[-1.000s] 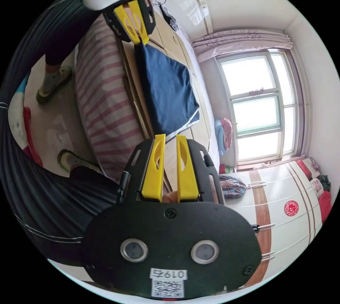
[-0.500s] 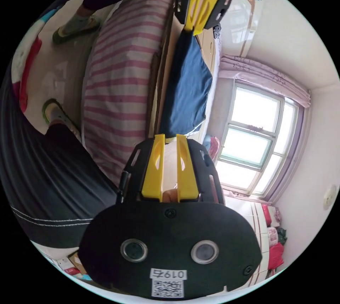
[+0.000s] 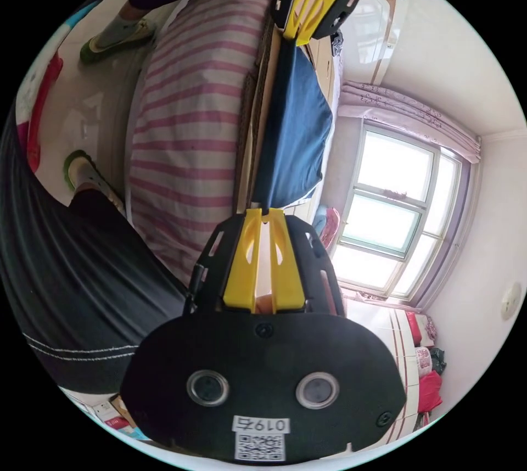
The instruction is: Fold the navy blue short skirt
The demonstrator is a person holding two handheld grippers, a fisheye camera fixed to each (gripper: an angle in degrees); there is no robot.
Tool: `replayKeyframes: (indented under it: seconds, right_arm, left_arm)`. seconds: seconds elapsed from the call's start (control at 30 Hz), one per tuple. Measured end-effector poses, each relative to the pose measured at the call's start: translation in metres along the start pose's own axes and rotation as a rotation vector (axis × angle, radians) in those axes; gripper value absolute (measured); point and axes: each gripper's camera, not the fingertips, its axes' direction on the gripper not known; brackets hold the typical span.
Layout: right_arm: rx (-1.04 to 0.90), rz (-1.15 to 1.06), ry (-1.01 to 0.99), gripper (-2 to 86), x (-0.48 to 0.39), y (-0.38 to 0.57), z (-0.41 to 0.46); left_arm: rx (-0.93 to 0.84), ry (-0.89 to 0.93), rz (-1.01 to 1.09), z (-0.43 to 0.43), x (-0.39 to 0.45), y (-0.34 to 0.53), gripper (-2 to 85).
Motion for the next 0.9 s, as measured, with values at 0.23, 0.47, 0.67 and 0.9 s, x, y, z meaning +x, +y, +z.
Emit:
replayKeyframes:
  seconds: [0.23, 0.47, 0.67, 0.9]
  right_arm:
    - [0.006, 0.030, -0.021, -0.4, -0.005, 0.028, 0.001]
    - [-0.009, 0.064, 0.044, -0.4, -0.025, 0.031, 0.004]
    - [0.009, 0.075, 0.055, -0.2, -0.020, 0.020, 0.013]
    - [0.040, 0.082, 0.067, -0.3, -0.015, 0.001, 0.019]
  left_arm:
    - [0.006, 0.016, -0.023, 0.002, -0.007, -0.003, 0.6]
    - [-0.039, 0.001, 0.027, 0.007, -0.010, -0.012, 0.4]
    - [-0.103, 0.014, 0.028, 0.009, -0.017, -0.011, 0.5]
    - [-0.176, 0.005, -0.005, 0.008, -0.012, -0.004, 0.7]
